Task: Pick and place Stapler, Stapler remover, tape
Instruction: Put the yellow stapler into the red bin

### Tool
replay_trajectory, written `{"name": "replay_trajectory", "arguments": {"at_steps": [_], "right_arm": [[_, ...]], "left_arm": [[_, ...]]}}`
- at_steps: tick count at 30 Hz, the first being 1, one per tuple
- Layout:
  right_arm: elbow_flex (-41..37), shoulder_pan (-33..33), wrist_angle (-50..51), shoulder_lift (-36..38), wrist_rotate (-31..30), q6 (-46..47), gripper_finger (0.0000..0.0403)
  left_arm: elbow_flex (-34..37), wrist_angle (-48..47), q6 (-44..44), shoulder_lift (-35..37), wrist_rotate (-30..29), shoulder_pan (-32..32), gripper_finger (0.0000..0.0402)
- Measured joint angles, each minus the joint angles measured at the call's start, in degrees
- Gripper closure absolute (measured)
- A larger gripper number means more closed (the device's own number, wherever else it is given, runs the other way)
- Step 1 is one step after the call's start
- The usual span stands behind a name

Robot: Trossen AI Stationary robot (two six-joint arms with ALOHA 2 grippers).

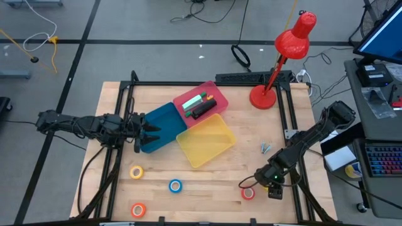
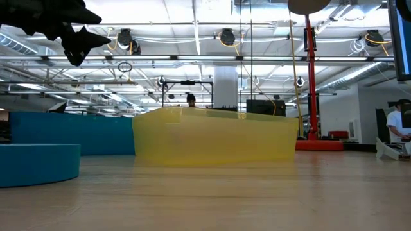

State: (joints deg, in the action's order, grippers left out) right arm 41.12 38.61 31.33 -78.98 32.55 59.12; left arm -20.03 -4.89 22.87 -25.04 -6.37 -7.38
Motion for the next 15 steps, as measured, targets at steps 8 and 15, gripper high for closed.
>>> {"name": "replay_trajectory", "arguments": {"at_steps": [8, 15], "right_arm": [[0.00, -0.69, 0.06, 0.02, 3.75, 0.46, 0.0165], [0.00, -0.78, 0.07, 0.02, 3.69, 0.11, 0.0170]], "left_arm": [[0.00, -0.01, -0.67, -0.02, -0.08, 0.00, 0.0192], [0.00, 0.00, -1.06, -0.02, -0.07, 0.00, 0.0192]]}}
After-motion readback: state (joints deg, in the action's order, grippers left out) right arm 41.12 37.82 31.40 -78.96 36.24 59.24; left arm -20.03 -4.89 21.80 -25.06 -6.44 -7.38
